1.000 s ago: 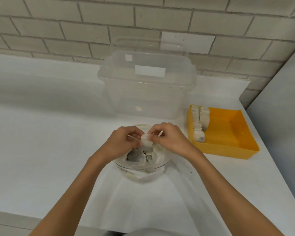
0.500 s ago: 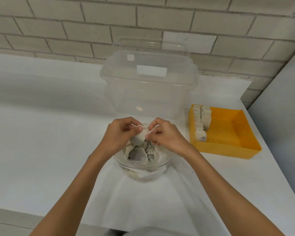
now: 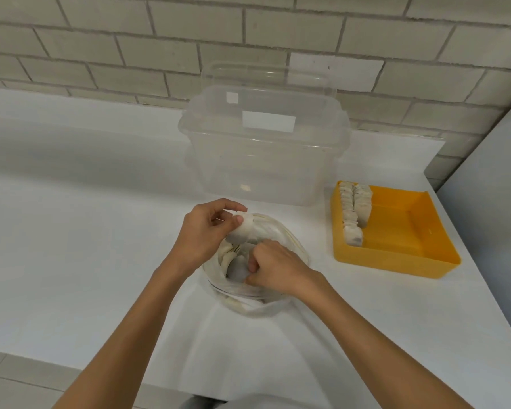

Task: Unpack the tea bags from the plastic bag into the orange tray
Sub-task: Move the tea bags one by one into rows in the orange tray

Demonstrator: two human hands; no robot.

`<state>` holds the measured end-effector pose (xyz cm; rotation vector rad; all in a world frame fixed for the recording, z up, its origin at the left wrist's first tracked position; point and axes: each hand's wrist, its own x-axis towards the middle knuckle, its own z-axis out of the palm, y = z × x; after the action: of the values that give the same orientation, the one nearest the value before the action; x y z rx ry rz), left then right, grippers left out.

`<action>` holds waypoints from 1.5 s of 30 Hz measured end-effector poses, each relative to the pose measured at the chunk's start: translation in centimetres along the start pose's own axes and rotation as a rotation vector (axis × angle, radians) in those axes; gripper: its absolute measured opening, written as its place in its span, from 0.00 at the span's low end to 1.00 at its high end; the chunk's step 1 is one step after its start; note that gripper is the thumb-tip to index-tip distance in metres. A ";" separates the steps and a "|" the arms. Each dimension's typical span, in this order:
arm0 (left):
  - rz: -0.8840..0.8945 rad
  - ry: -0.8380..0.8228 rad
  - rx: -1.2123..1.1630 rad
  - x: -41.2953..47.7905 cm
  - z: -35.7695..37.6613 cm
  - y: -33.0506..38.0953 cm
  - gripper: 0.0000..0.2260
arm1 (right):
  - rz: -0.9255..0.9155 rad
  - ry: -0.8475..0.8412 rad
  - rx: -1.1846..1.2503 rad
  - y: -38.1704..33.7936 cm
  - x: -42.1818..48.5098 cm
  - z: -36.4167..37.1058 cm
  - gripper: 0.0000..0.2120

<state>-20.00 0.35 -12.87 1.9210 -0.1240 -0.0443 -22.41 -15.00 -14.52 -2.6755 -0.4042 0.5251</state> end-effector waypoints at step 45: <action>0.254 -0.236 -0.048 5.7 8.6 8.5 0.04 | 0.241 0.584 0.045 14.1 -5.3 -14.5 0.08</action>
<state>-15.63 -11.19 -7.73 1.8336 -0.5193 -0.1025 -18.34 -33.83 -6.41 -2.6845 0.0971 -0.1933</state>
